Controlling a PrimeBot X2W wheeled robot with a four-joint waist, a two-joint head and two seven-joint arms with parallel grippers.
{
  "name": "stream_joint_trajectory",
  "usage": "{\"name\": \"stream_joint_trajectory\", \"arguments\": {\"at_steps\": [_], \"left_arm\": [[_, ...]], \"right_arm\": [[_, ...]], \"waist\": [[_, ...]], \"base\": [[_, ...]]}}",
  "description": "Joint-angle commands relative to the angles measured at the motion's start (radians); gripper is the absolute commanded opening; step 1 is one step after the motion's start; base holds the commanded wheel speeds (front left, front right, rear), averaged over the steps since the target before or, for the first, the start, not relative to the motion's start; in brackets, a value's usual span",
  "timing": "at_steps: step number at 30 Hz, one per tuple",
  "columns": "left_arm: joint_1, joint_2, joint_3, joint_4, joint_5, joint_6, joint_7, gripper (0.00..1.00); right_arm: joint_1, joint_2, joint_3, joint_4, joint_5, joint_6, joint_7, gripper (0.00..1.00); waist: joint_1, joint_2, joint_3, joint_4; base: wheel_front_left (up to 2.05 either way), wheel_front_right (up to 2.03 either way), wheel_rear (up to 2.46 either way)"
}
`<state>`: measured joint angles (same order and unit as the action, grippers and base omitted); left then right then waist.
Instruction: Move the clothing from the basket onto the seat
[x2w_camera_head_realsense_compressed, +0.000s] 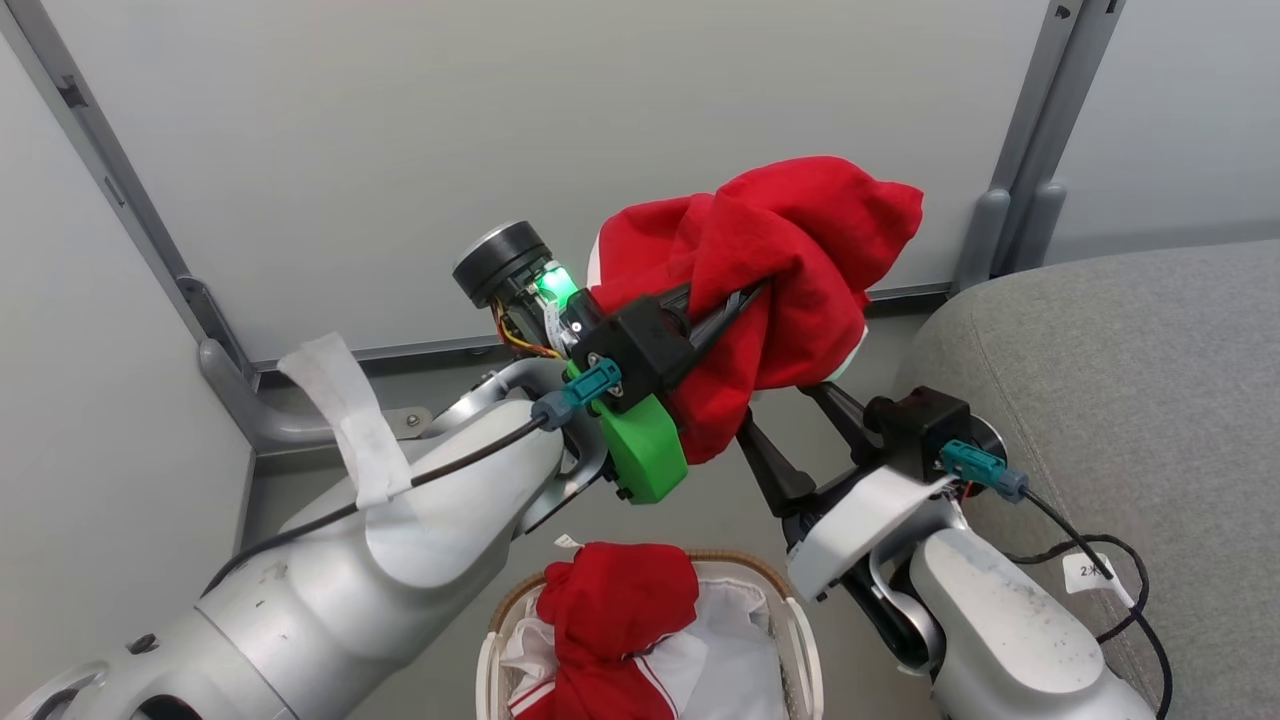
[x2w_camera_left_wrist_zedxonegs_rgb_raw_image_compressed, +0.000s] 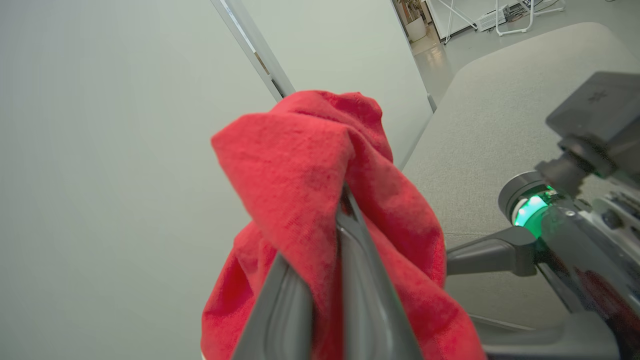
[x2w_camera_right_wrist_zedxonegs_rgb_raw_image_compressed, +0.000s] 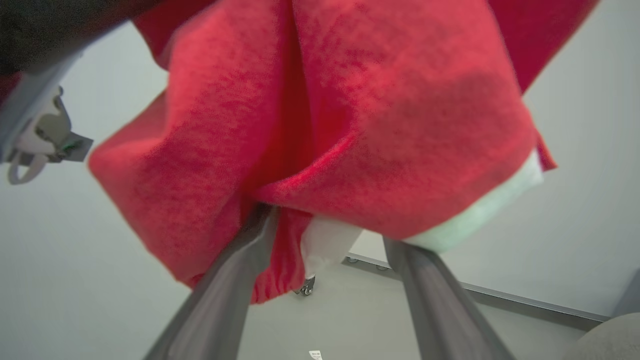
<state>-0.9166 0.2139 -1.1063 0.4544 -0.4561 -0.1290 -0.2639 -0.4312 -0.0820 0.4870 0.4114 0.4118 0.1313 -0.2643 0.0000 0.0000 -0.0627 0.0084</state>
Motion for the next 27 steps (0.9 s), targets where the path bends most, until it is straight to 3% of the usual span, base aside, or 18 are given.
{"name": "stream_joint_trajectory", "arguments": {"at_steps": [1, 9, 10, 11, 12, 16, 18, 27], "left_arm": [[0.012, 0.005, -0.005, -0.004, -0.011, -0.003, -0.001, 0.00], [0.015, 0.015, -0.020, 0.007, -0.054, -0.003, -0.001, 0.00], [0.016, 0.017, -0.020, 0.010, -0.058, -0.003, -0.001, 0.00], [0.018, 0.018, -0.020, 0.013, -0.062, -0.003, -0.001, 0.00], [0.019, 0.019, -0.020, 0.015, -0.066, -0.003, -0.001, 0.00], [0.025, 0.024, -0.020, 0.020, -0.075, -0.003, -0.001, 0.00], [0.030, 0.024, -0.018, 0.021, -0.078, -0.003, -0.001, 0.00], [0.040, 0.031, -0.003, 0.022, -0.085, -0.003, -0.001, 0.00]], "right_arm": [[-0.019, -0.015, 0.027, 0.000, 0.029, -0.001, 0.000, 1.00], [-0.064, -0.057, 0.131, -0.063, 0.120, -0.001, -0.001, 1.00], [-0.067, -0.059, 0.130, -0.072, 0.121, -0.001, -0.001, 0.91], [-0.069, -0.061, 0.127, -0.083, 0.119, -0.001, -0.001, 0.58], [-0.068, -0.062, 0.120, -0.091, 0.113, -0.001, -0.001, 0.48], [-0.055, -0.058, 0.099, -0.113, 0.090, -0.001, -0.001, 0.27], [-0.048, -0.061, 0.094, -0.114, 0.075, -0.001, -0.001, 0.00], [-0.030, -0.059, 0.083, -0.093, 0.040, -0.001, -0.001, 0.00]], "waist": [[0.0000, 0.0000, 0.000, 0.001], [0.0000, 0.0000, 0.004, -0.003], [0.0000, 0.0000, 0.004, -0.004], [0.0000, 0.0000, 0.005, -0.005], [0.0000, 0.0000, 0.005, -0.005], [0.0000, 0.0000, 0.005, -0.007], [0.0000, 0.0000, 0.005, -0.007], [0.0000, 0.0000, 0.003, -0.007]], "base": [[0.00, 0.00, 0.00], [0.00, 0.00, 0.00], [0.00, 0.00, 0.00], [0.00, 0.00, 0.00], [0.00, 0.00, 0.00], [0.00, 0.00, 0.00], [0.00, 0.00, 0.00], [0.00, 0.00, 0.00]]}}
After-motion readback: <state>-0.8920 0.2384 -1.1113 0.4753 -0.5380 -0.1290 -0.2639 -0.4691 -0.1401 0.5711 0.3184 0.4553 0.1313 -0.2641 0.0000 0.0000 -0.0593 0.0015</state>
